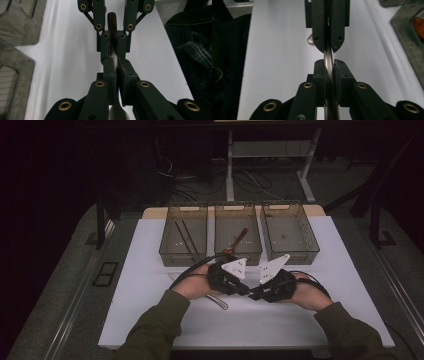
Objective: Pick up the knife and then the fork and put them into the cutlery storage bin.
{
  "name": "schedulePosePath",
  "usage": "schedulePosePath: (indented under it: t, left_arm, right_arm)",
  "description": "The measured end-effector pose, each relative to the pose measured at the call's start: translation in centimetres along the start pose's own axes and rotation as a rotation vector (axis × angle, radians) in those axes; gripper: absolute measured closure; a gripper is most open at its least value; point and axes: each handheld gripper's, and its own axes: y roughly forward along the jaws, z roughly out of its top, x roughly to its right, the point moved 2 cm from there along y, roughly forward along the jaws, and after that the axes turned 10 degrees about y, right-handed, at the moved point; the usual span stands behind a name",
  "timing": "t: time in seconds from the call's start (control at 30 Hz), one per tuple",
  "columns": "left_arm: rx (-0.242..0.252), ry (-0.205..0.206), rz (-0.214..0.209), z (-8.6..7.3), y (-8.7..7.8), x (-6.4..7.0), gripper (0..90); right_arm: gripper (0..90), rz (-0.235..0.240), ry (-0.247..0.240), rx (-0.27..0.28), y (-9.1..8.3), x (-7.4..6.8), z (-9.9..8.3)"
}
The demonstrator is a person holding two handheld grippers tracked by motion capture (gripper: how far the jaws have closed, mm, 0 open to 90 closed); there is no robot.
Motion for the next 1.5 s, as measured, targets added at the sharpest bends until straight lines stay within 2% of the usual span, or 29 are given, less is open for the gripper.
schedulePosePath:
  t: [0.03,0.1,0.17,0.23,0.37,0.4,0.5,0.57,0.63,0.67,0.8,0.9,1.03,1.3,1.5]
  left_arm:
    - [0.006,0.012,0.006,0.0,0.0,0.0,84.0]
    - [0.016,0.010,0.002,0.0,0.0,-0.1,83.6]
    - [0.029,0.007,0.016,-0.1,-0.2,-0.2,82.3]
    - [0.050,-0.012,0.041,-0.1,-0.6,-0.3,73.5]
    - [0.121,-0.074,0.087,-0.4,-1.9,-0.4,62.1]
    - [0.136,-0.090,0.100,-0.6,-2.2,-0.4,59.8]
    - [0.181,-0.137,0.152,-1.2,-3.5,0.0,51.8]
    - [0.206,-0.167,0.204,-1.7,-4.3,0.4,46.0]
    - [0.200,-0.193,0.265,-2.3,-4.9,0.8,41.7]
    - [0.200,-0.207,0.280,-2.6,-5.2,1.0,40.4]
    - [0.215,-0.282,0.339,-4.1,-6.0,1.9,37.2]
    - [0.211,-0.333,0.379,-5.3,-6.2,2.5,35.2]
    - [0.204,-0.376,0.417,-6.7,-6.4,3.7,32.4]
    - [0.215,-0.466,0.501,-9.2,-6.8,5.8,25.9]
    - [0.189,-0.502,0.515,-10.6,-6.8,7.1,23.0]
  right_arm:
    - [80.2,0.000,-0.009,0.002,0.0,0.0,0.0]
    - [80.4,0.013,0.021,-0.003,-0.2,-0.1,0.0]
    - [80.5,0.021,0.029,0.003,-0.3,0.2,-0.1]
    - [80.6,0.010,0.019,0.023,-0.6,0.5,-0.1]
    - [80.6,0.007,0.083,0.036,-1.3,0.8,-0.4]
    - [80.6,-0.013,0.056,0.033,-1.5,1.2,-0.6]
    - [80.6,-0.039,0.092,0.047,-2.4,1.8,-0.9]
    - [80.6,-0.057,0.125,0.064,-3.1,2.3,-1.1]
    - [80.5,-0.077,0.181,0.088,-4.0,2.8,-1.3]
    - [80.5,-0.087,0.197,0.099,-4.6,3.2,-1.4]
    - [80.5,-0.144,0.272,0.156,-6.9,4.5,-1.6]
    - [80.5,-0.193,0.315,0.176,-8.2,5.9,-1.8]
    - [80.4,-0.258,0.375,0.190,-9.5,7.8,-2.1]
    - [80.3,-0.416,0.525,0.173,-10.8,11.7,-3.0]
    - [80.3,-0.496,0.621,0.121,-10.2,14.7,-3.7]
